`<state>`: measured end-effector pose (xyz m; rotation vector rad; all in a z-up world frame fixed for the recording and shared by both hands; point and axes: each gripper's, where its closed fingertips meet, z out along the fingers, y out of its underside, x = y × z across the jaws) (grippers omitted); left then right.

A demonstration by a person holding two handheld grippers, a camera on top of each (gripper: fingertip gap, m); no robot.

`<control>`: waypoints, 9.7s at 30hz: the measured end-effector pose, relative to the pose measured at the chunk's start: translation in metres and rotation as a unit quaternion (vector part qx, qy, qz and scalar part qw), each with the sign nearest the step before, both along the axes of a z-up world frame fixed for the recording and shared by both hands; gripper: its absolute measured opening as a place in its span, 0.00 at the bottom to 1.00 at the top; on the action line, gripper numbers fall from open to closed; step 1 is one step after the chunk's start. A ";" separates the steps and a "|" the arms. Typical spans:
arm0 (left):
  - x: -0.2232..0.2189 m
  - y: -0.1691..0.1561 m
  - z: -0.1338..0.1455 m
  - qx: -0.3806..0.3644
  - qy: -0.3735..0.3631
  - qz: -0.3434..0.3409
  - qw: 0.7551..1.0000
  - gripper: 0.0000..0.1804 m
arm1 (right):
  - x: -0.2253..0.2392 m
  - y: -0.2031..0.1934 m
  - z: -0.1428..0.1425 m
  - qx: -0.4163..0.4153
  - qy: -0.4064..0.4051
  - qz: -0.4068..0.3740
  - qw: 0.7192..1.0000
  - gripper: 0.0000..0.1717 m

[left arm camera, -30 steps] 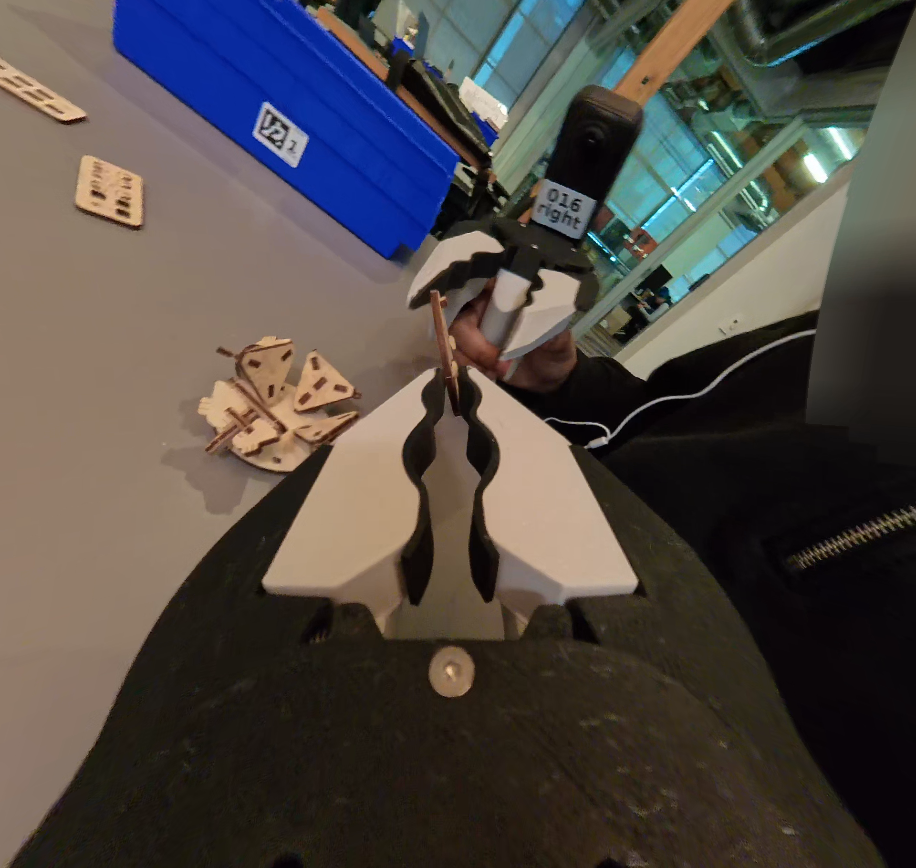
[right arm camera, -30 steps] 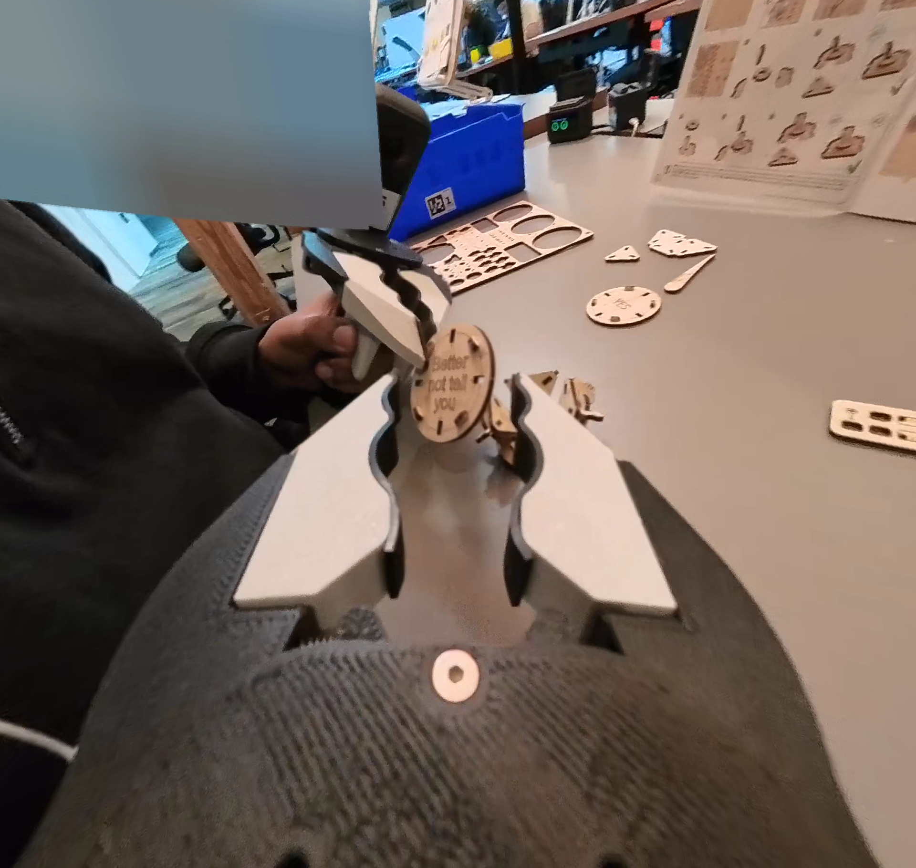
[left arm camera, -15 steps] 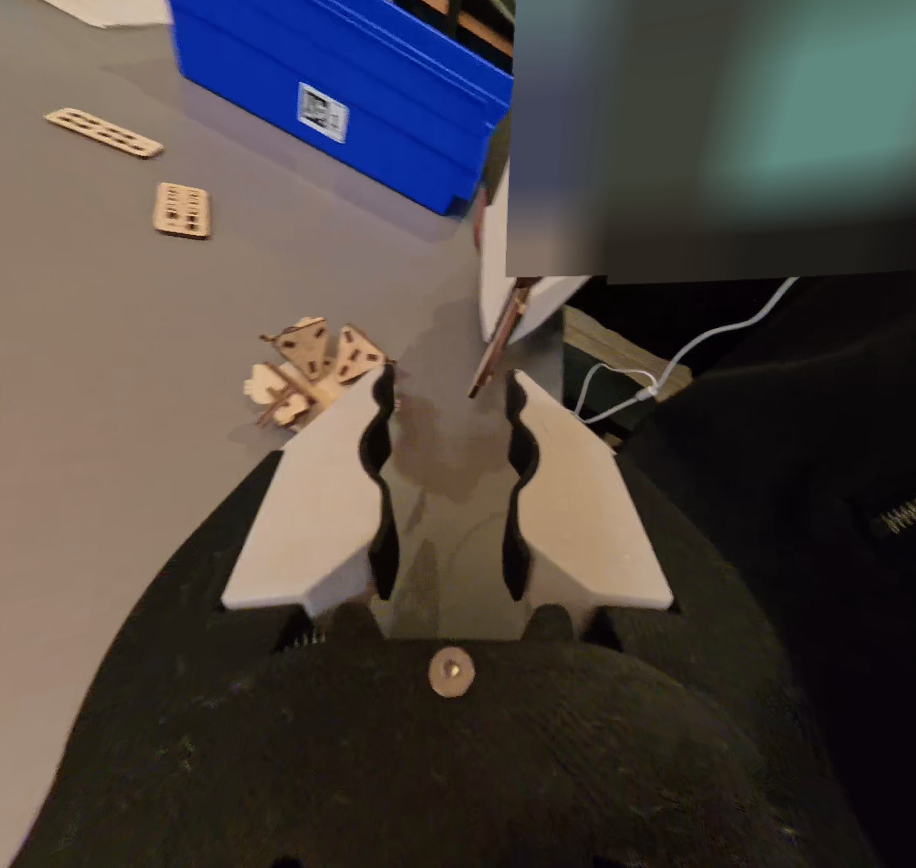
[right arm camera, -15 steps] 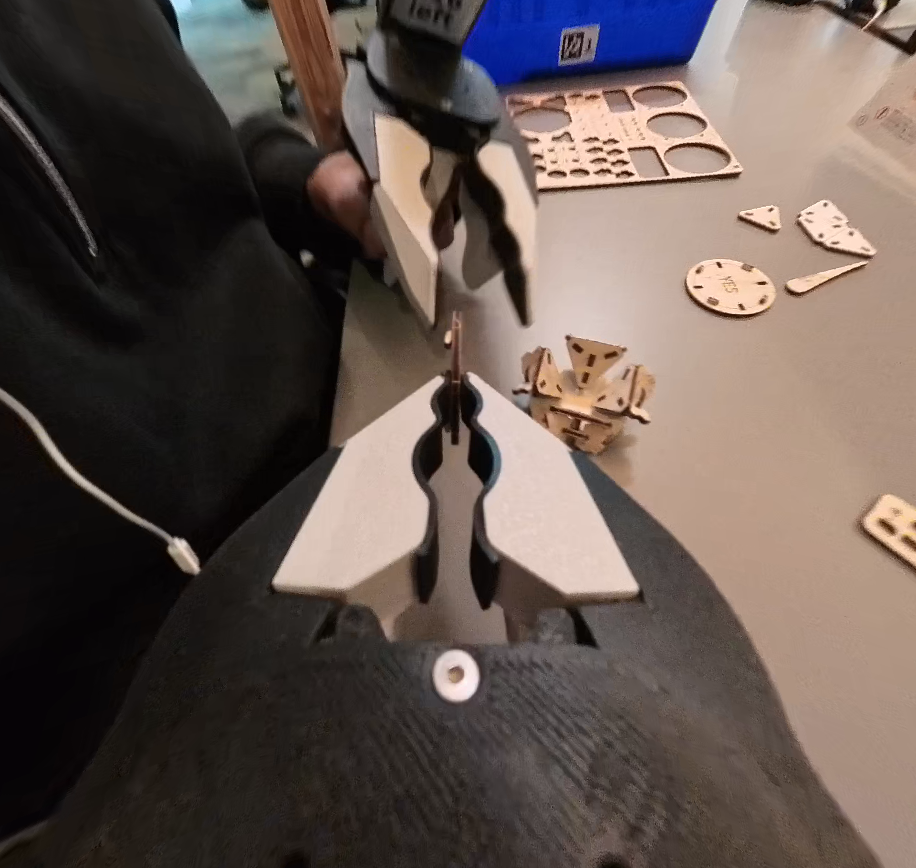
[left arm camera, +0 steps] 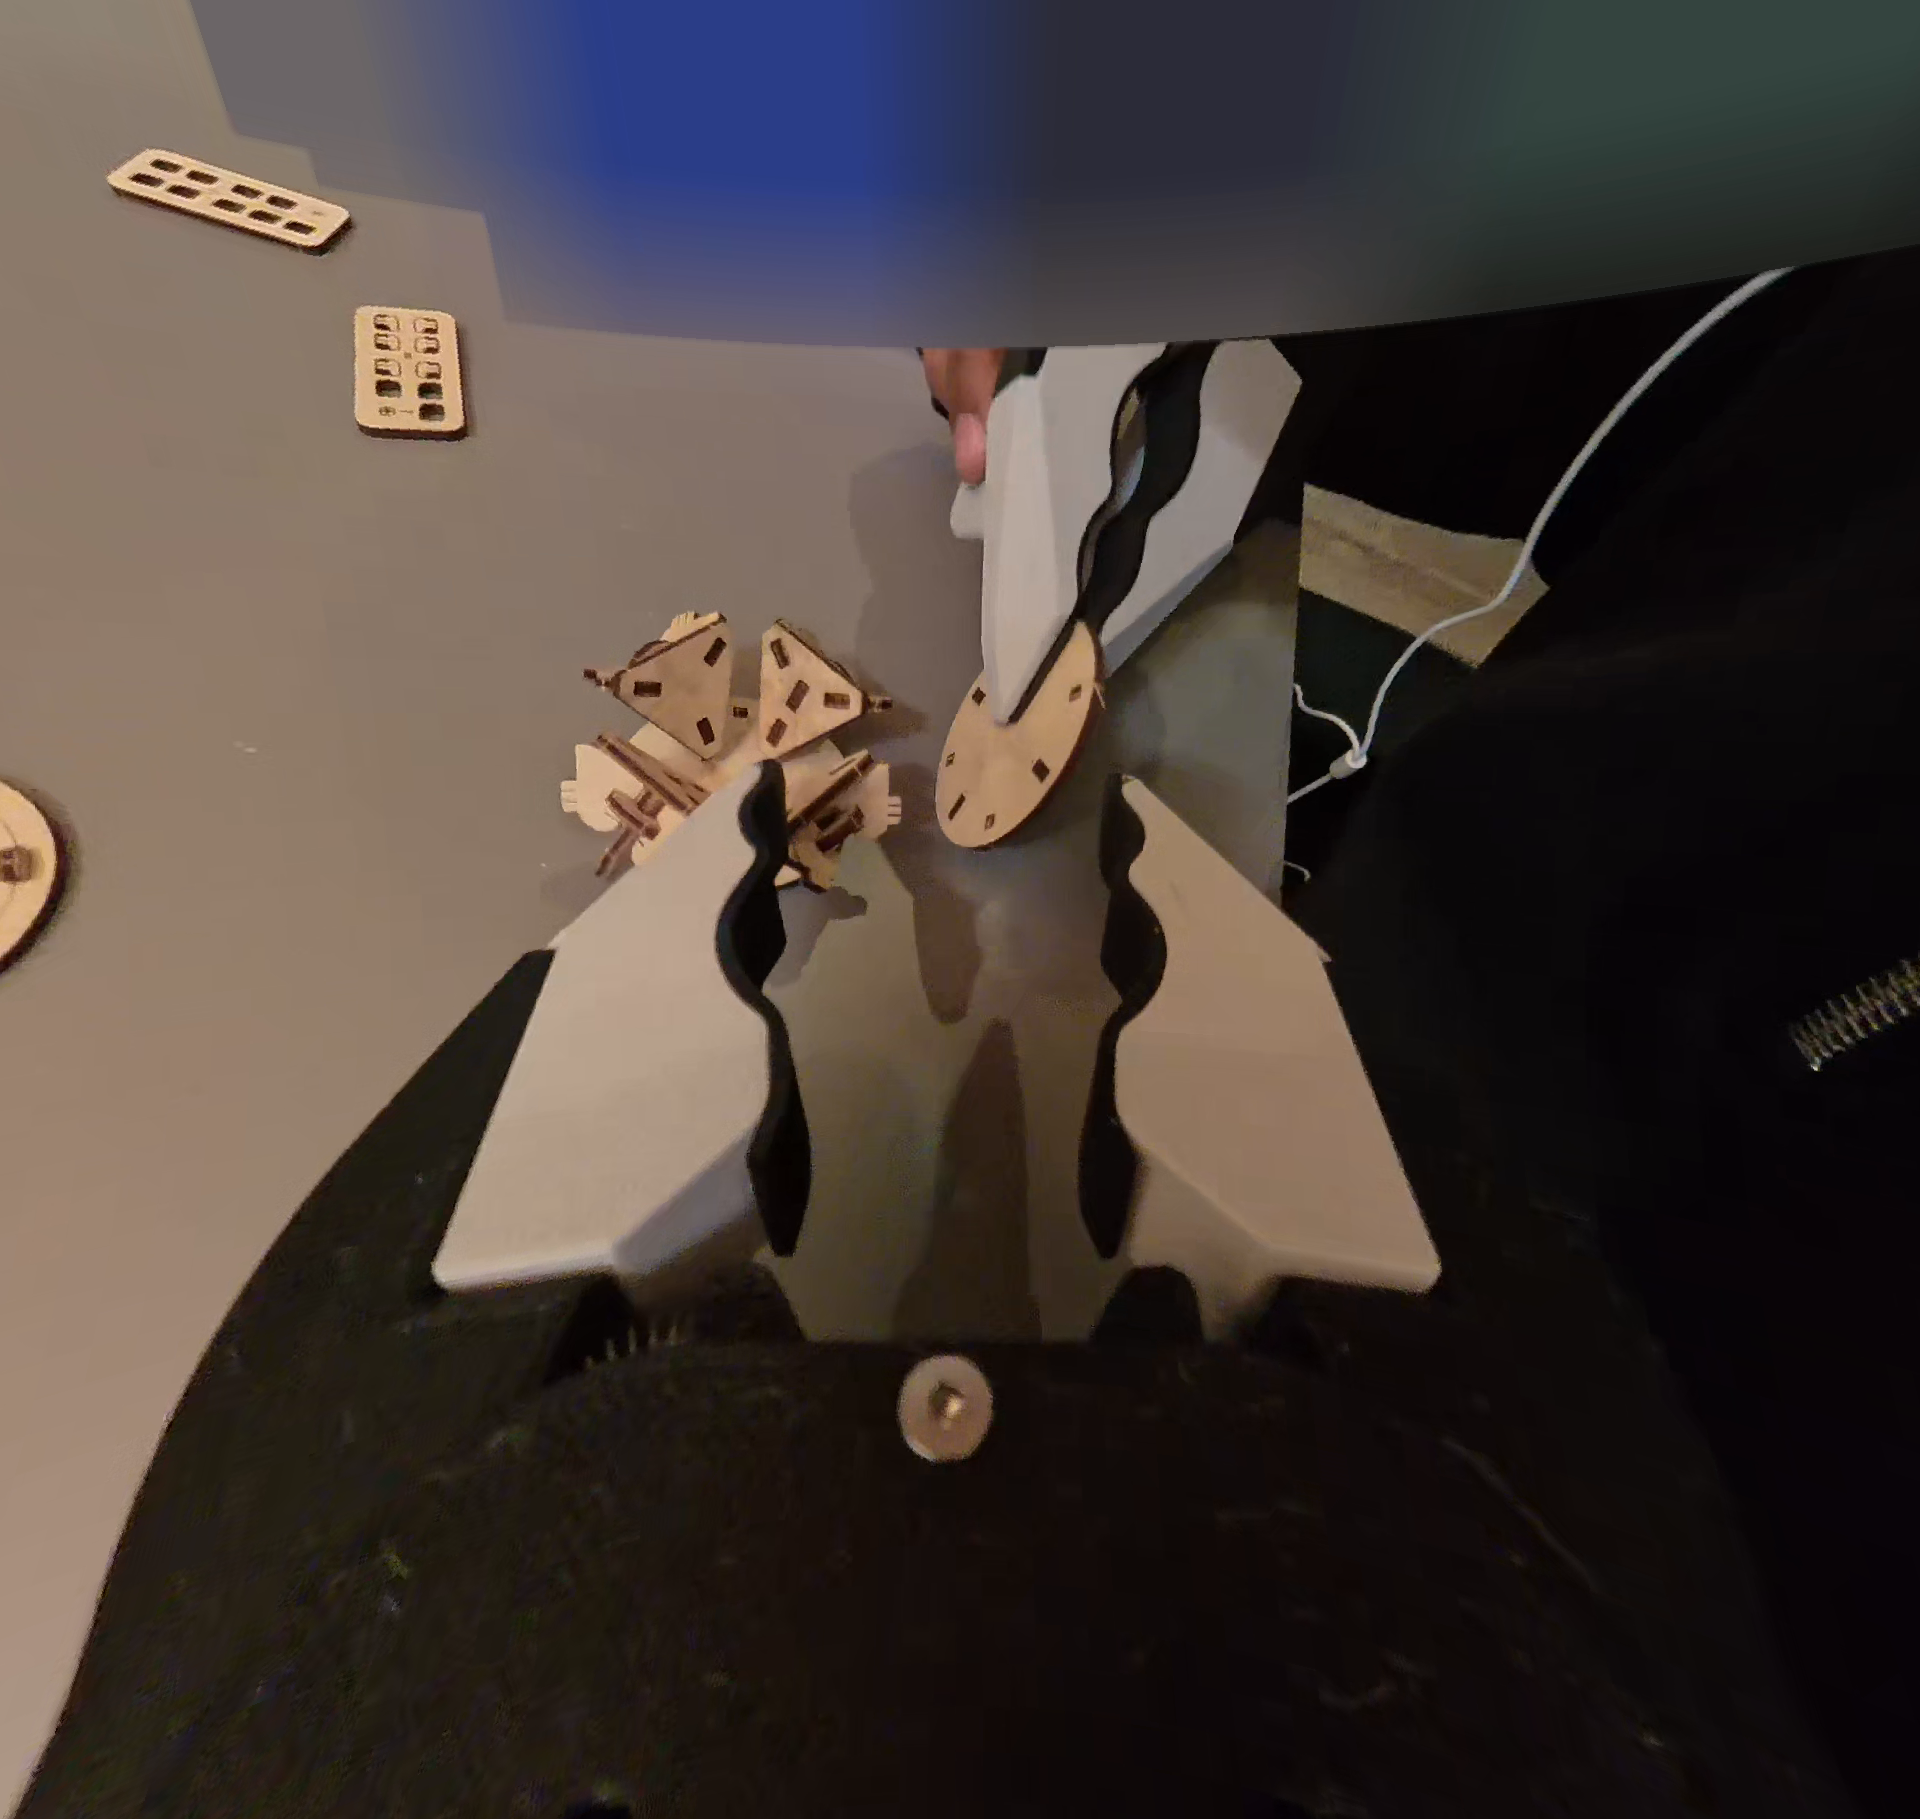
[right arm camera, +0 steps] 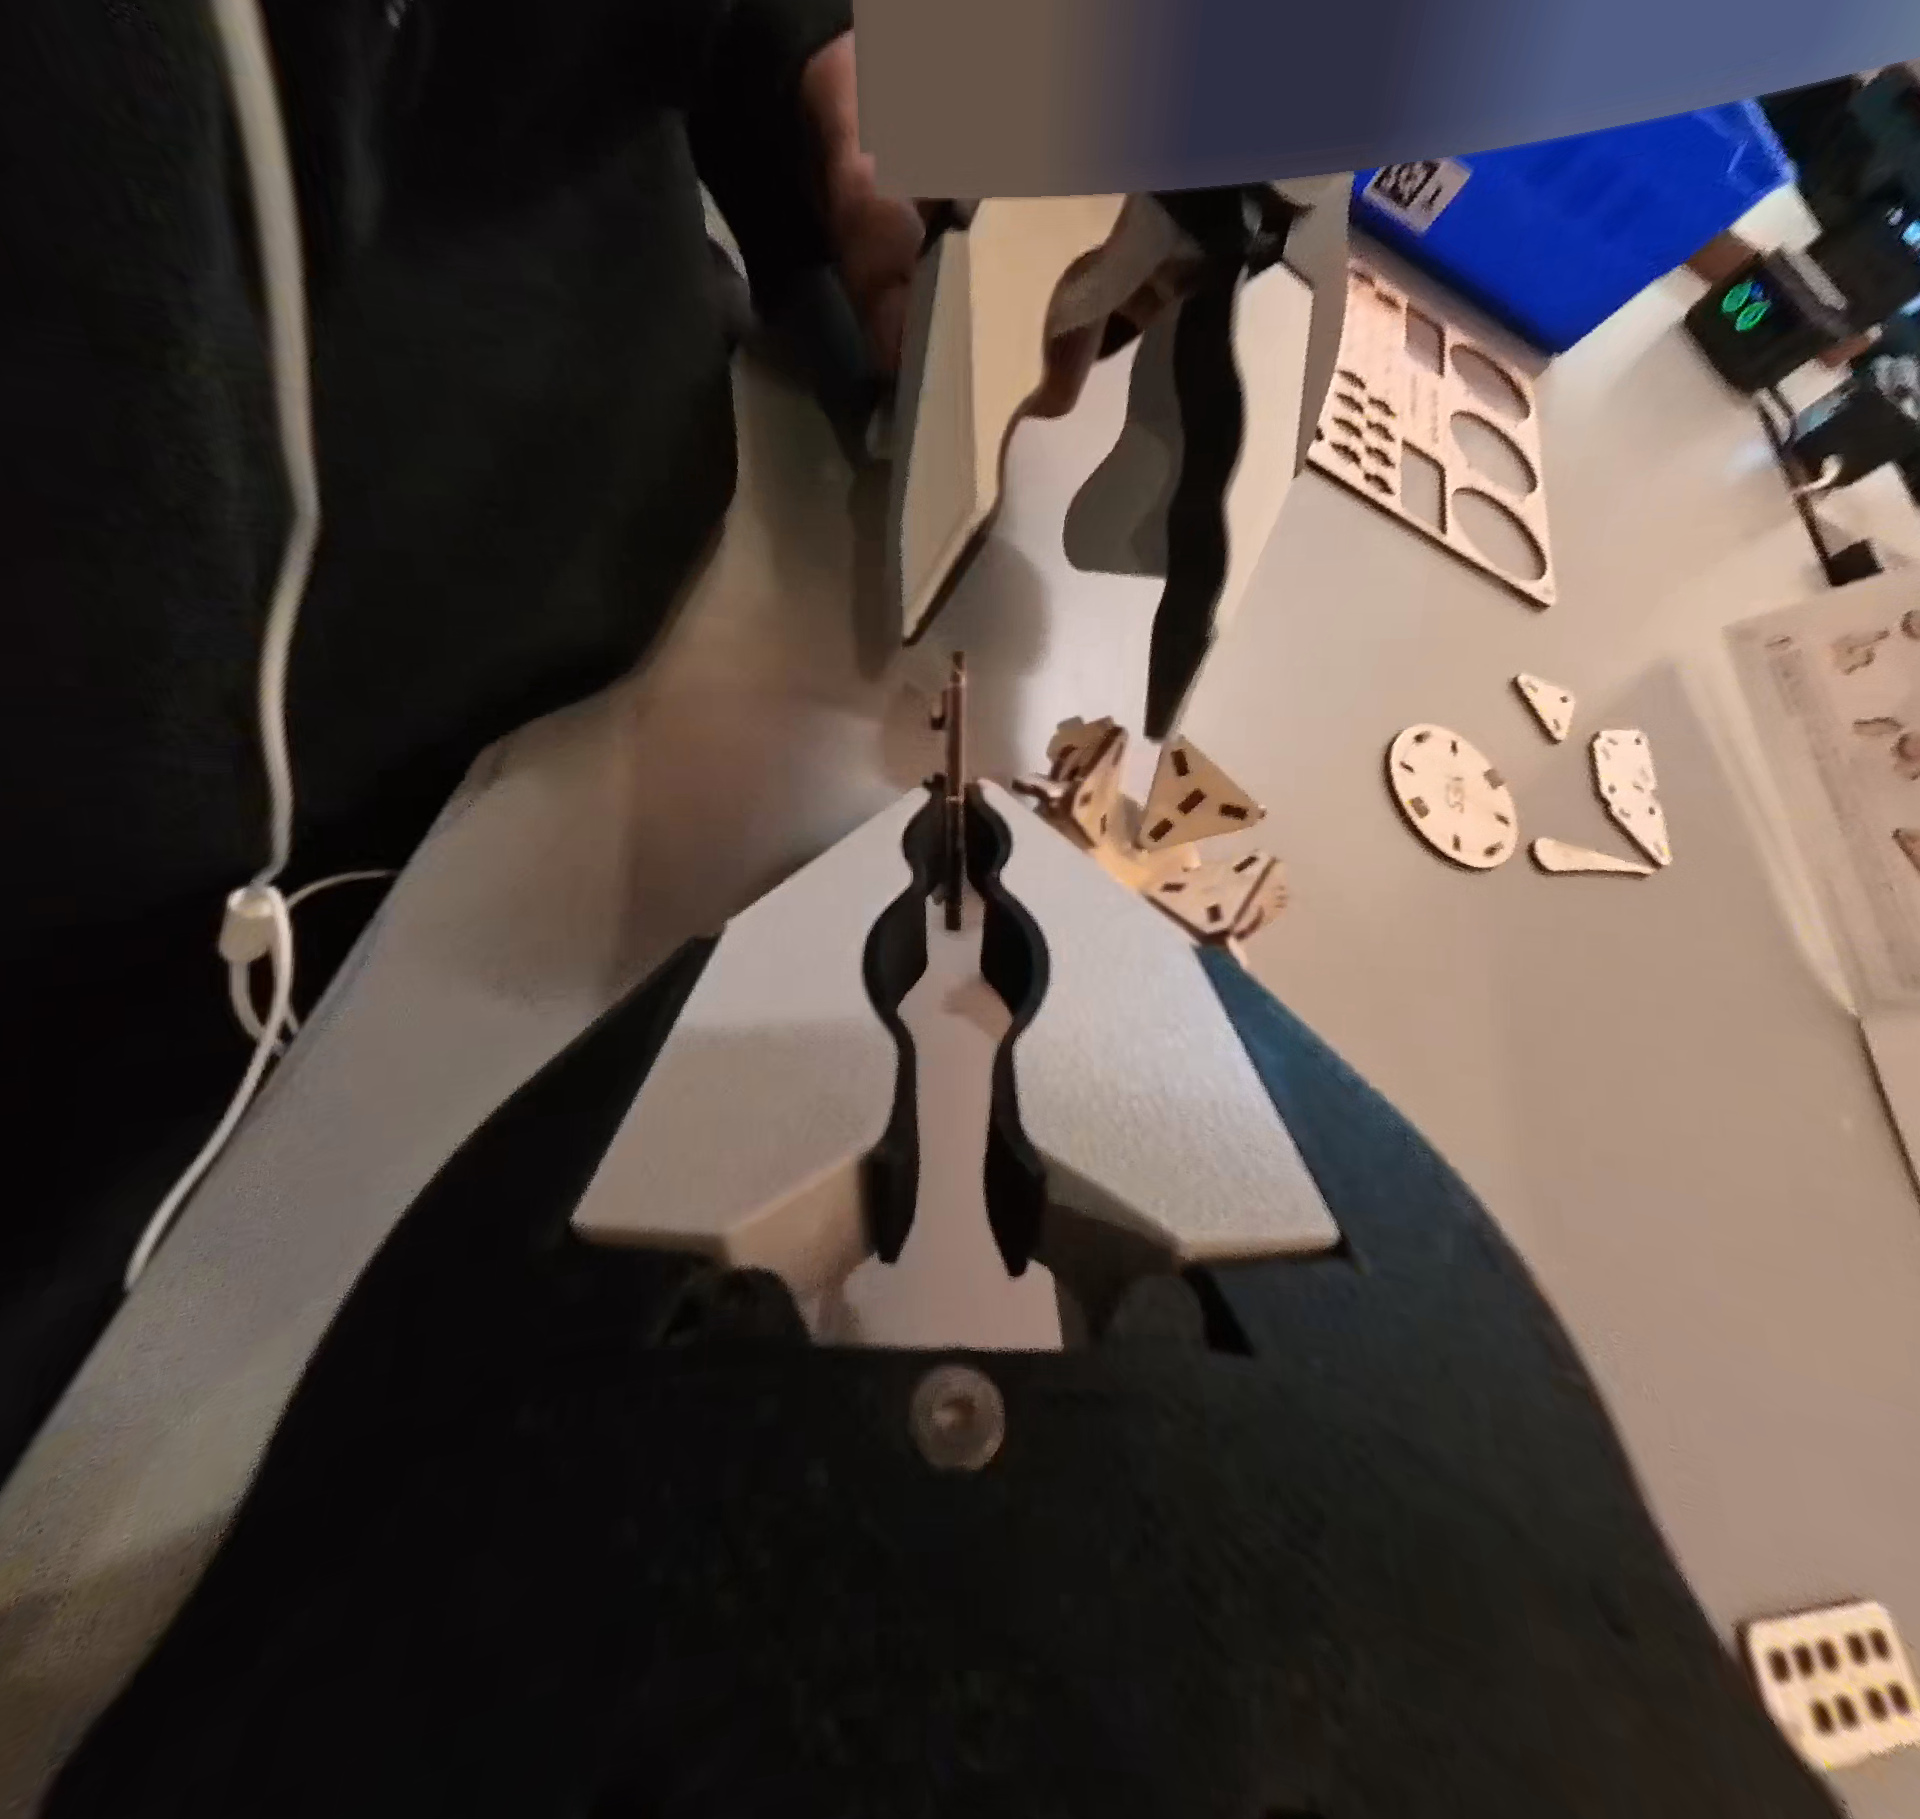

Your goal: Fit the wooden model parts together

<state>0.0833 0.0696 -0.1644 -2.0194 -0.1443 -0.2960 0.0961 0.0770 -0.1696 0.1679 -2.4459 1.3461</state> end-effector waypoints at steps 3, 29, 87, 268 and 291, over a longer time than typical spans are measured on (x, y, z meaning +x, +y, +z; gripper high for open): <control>0.000 0.003 -0.001 -0.003 0.020 -0.013 1.000 0.32 | -0.003 0.000 0.008 -0.036 -0.019 0.009 0.999 0.00; -0.008 0.011 -0.021 -0.070 0.027 -0.002 0.997 0.21 | -0.017 0.000 0.002 -0.044 -0.114 0.018 0.992 0.00; -0.006 0.013 -0.021 -0.067 0.006 -0.022 0.997 0.09 | -0.025 0.015 0.004 -0.047 -0.182 0.054 0.981 0.09; -0.033 0.001 -0.011 -0.045 0.090 0.024 0.995 0.01 | -0.066 0.018 -0.026 0.007 -0.255 -0.104 0.961 0.25; -0.023 -0.001 0.004 -0.001 0.058 -0.010 0.998 0.02 | -0.074 -0.002 -0.032 0.037 -0.264 -0.058 0.962 0.52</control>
